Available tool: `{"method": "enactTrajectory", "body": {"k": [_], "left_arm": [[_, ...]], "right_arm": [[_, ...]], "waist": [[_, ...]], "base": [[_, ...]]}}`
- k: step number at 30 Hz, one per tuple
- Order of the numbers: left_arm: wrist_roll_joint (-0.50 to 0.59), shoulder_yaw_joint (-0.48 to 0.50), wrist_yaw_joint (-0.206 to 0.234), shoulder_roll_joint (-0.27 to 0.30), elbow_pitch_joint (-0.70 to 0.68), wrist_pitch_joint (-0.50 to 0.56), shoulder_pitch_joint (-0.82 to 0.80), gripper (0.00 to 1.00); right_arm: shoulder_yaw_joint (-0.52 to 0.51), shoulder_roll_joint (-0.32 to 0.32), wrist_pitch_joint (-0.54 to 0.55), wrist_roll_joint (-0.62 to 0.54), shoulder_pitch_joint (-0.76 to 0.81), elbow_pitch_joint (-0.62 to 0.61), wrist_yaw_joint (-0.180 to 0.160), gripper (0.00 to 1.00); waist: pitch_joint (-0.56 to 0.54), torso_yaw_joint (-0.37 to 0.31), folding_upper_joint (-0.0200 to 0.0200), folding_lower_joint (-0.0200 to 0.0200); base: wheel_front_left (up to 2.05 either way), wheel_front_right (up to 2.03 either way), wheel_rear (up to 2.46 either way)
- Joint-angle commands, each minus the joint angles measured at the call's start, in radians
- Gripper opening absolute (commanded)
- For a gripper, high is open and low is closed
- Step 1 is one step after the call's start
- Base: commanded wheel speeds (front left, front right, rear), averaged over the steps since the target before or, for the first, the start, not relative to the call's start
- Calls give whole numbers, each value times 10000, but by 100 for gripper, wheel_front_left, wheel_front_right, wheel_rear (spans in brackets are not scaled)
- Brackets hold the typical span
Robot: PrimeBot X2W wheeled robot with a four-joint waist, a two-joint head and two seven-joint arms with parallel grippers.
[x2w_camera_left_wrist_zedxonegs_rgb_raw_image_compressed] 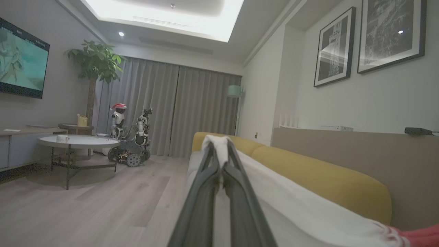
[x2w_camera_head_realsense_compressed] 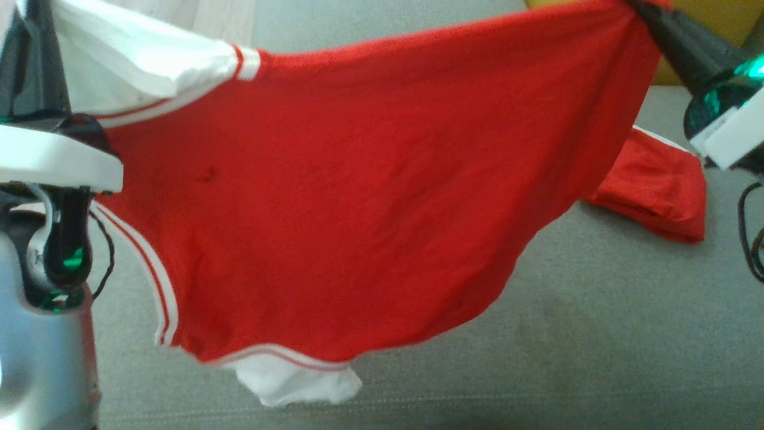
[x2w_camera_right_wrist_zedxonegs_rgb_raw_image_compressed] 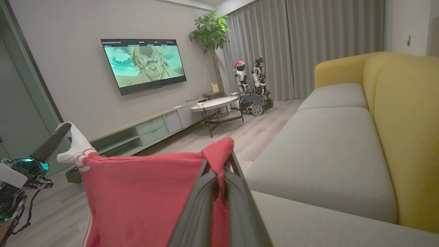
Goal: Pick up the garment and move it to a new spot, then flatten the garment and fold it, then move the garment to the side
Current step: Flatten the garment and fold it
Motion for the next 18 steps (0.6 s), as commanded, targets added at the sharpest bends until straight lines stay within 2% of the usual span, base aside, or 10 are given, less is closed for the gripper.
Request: {"method": "enactTrajectory", "body": {"k": [1, 5, 8, 9, 12, 15, 18], "left_arm": [[-68, 287, -21, 568, -334, 346, -468, 0], [-476, 188, -173, 744, 50, 1216, -961, 0], [-706, 8, -297, 873, 755, 1818, -2092, 0], [-706, 8, -297, 873, 755, 1818, -2092, 0], [-564, -354, -441, 1006, 1959, 2093, -3911, 0], [-351, -552, -386, 899, 3506, 1798, -6184, 0], [-56, -526, -77, 613, 5056, 648, -8304, 0]], "right_arm": [[-303, 162, 438, -12, -122, -469, 63, 0], [-1016, 674, 1282, -287, -402, -448, 63, 0], [-1377, 1174, 1947, -746, -1267, -99, 63, 0], [-1377, 1174, 1947, -746, -1267, -99, 63, 0], [-1638, 1838, 2151, -1504, -2822, 675, 63, 0], [-2007, 2554, 1541, -2590, -4877, 2000, 63, 0], [-2238, 3137, 53, -3601, -6777, 3419, 63, 0]], "waist": [[131, -37, -1, 1], [609, -61, -1, 1], [1544, -55, -1, 1], [1544, -55, -1, 1], [2778, -18, -1, 1], [4048, 27, -1, 1], [4810, 124, -1, 1]], "base": [[0, 0, 0], [0, 0, 0], [0, 0, 0], [0, 0, 0], [0, 0, 0], [0, 0, 0], [0, 0, 0]]}}
